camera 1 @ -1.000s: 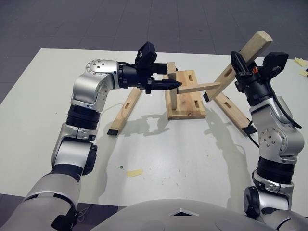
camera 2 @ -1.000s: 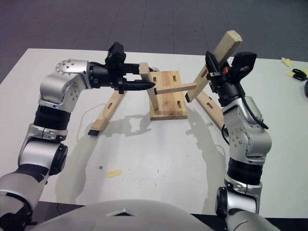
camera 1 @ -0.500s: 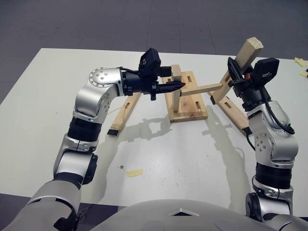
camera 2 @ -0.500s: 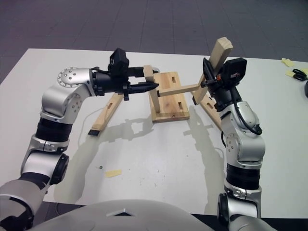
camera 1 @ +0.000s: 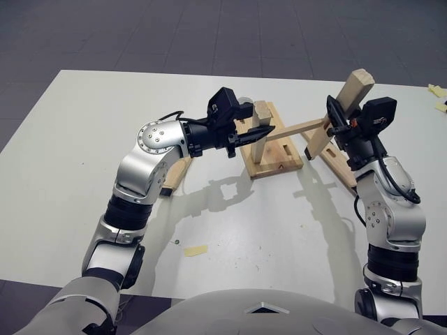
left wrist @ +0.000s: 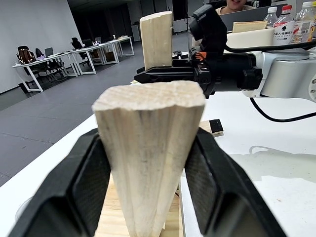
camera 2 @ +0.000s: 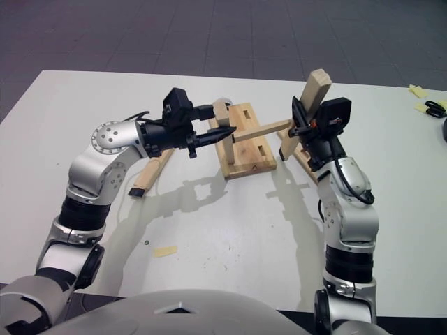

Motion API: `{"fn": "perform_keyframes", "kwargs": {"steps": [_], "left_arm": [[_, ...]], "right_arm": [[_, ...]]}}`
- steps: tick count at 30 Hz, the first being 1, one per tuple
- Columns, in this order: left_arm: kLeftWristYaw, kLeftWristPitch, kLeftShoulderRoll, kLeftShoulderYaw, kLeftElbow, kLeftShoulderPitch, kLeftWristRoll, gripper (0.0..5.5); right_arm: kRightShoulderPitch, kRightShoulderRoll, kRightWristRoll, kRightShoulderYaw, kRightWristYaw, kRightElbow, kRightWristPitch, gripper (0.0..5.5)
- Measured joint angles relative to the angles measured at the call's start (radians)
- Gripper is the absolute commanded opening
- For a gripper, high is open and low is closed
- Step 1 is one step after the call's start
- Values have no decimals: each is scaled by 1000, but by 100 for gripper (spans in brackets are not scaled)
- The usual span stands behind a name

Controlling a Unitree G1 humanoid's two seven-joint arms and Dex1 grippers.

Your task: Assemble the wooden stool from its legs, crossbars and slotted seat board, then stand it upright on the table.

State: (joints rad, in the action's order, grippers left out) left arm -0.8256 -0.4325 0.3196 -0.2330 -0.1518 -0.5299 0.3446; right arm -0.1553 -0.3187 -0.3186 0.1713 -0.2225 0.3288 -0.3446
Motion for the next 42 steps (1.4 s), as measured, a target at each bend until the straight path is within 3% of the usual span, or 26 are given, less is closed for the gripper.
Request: {"fn": "perform_keyframes", "kwargs": {"steps": [33,42], "left_arm": [[72,110,-13,-18,20,44,-10,208],[82,34,-39,36,8,62,61,208]], "right_arm": [[-31,9,21,-31,-110,-59,62,102],[-48,-1,-26,-28,-136,-58,42,102]]}}
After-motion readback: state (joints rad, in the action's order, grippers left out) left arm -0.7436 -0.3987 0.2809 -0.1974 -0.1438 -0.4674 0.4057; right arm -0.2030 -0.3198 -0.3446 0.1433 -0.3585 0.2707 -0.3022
